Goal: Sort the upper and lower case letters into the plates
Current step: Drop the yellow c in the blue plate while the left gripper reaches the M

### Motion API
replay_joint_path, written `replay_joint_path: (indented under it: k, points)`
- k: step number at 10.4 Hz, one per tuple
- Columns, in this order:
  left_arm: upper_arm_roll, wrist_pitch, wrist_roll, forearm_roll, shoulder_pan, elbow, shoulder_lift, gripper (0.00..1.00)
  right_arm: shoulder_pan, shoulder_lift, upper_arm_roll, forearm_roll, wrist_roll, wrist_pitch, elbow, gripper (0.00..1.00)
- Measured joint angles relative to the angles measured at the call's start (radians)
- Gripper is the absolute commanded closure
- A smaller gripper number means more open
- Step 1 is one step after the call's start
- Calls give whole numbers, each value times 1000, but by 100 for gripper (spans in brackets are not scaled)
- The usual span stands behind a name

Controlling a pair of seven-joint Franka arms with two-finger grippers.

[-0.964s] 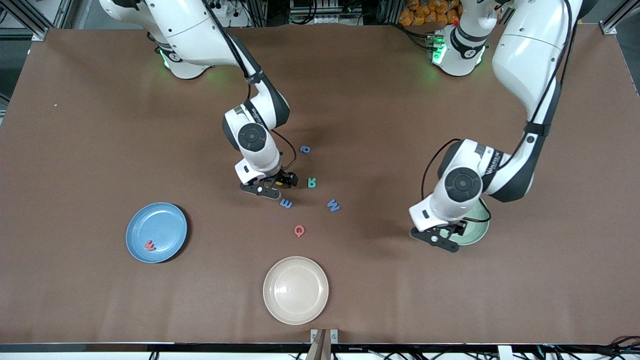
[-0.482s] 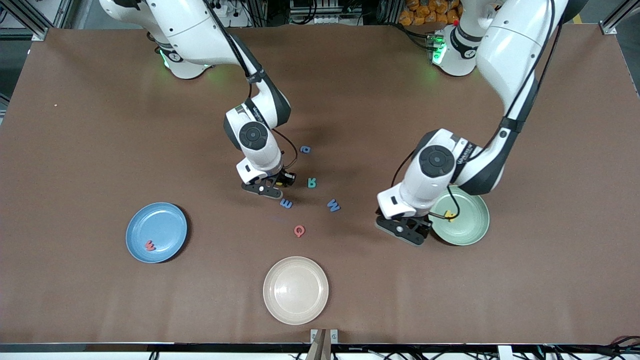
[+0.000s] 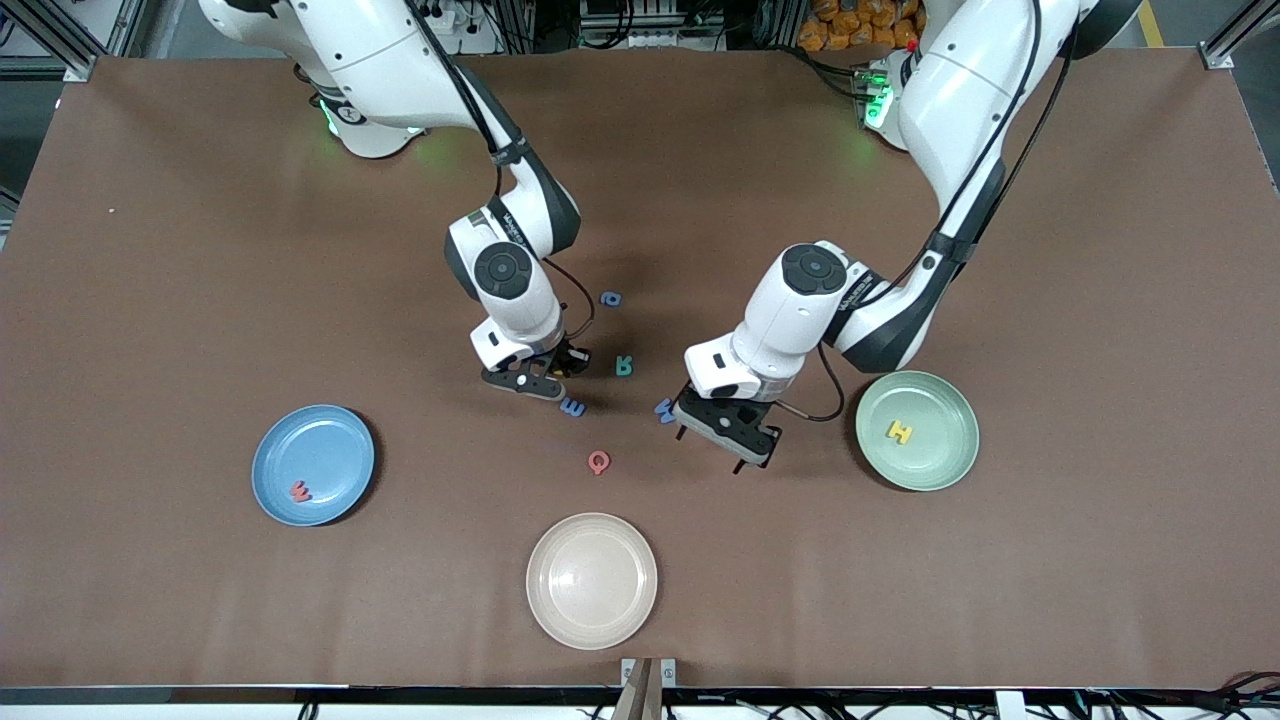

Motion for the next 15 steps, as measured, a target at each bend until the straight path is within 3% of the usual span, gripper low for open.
replay_joint_path:
  k: [1,3,5,7,8,9,10,15]
  points:
    - [1,88,0,0,0,-35,19,0,-38,-29,-16,0,-61,-4,6,100]
    - [7,140,0,0,-15,-70,38,0,-149,-82,-59,0,-242,-31,13,100]
    - [89,142,-18,0,-114,-73,37,0,-234,-92,-124,0,-434,-44,12,100]
    - [182,142,-86,0,-228,-74,37,0,-335,-83,-143,-1,-602,-44,9,98]
    - [197,142,-99,0,-246,-75,38,0,-397,-76,-144,0,-692,-41,10,70]
    - [202,142,-100,0,-246,-77,42,0,-449,-66,-145,0,-751,-37,14,9]
    - [207,143,-100,0,-244,-79,51,2,-475,-57,-145,0,-771,-35,19,0]
    - [210,234,-136,0,-244,-83,130,9,-452,-37,-131,0,-771,-36,26,0]
